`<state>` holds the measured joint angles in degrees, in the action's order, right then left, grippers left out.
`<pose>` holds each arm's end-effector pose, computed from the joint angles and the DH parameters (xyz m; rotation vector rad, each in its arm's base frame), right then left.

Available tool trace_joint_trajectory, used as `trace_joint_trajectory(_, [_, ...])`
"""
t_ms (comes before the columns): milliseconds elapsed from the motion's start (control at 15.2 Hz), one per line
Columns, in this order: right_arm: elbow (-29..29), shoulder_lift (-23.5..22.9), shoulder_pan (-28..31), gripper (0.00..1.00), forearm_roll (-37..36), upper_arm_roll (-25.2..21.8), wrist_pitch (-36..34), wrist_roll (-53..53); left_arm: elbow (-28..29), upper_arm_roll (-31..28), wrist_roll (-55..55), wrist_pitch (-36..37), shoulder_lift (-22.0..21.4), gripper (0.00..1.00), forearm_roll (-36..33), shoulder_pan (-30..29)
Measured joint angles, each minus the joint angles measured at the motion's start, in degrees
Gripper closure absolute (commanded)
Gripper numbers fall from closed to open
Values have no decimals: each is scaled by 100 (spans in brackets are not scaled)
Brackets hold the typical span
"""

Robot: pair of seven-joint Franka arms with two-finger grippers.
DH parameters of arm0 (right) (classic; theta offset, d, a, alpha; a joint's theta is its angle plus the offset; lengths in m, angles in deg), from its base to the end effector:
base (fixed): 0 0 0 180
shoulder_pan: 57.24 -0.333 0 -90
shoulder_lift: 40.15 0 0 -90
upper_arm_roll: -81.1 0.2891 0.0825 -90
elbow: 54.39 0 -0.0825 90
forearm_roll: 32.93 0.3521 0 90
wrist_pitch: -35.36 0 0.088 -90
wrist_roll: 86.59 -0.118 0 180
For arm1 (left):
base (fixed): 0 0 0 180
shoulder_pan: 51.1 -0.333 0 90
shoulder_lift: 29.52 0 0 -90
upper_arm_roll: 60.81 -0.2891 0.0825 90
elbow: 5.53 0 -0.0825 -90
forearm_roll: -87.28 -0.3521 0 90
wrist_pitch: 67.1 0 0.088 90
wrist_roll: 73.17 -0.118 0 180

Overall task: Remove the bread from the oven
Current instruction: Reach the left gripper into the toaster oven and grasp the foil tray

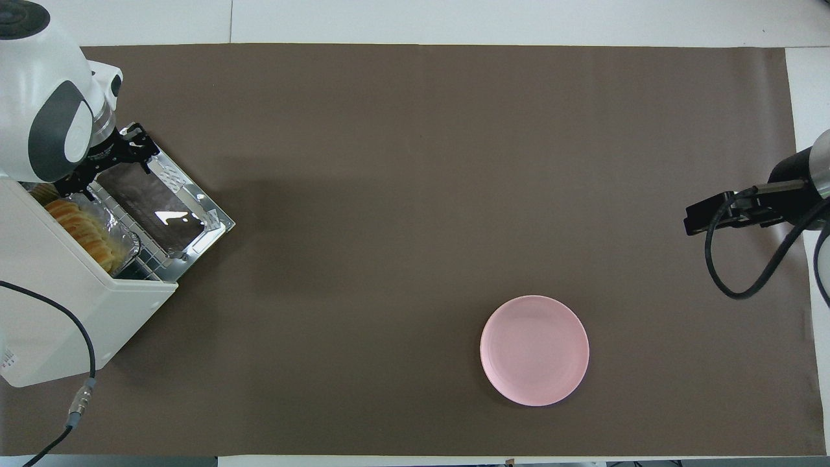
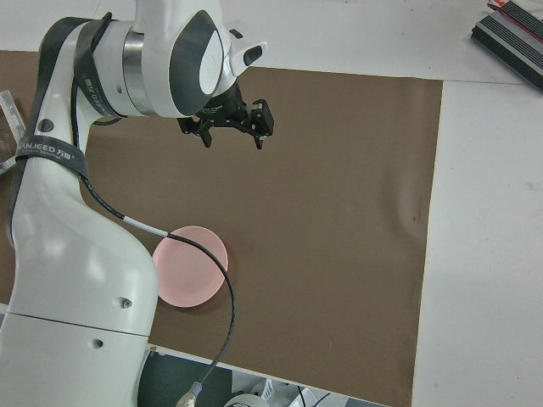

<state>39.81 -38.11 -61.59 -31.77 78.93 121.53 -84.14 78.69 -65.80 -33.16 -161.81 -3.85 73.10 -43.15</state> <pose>0.5019 0.0213 0.5675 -3.1129 -0.1265 0.1630 0.6143 -0.0118 0.3837 -2.6574 -0.8071 0.1981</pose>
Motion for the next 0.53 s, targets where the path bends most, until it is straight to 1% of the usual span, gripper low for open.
trace_joint_trajectory(263, [0,0,0,0,0,0,0,0,243,-4,5,-27,-44,0,-57,0])
trace_joint_trajectory(526, [0,0,0,0,0,0,0,0,537,-5,14,-266,-89,0,-60,0])
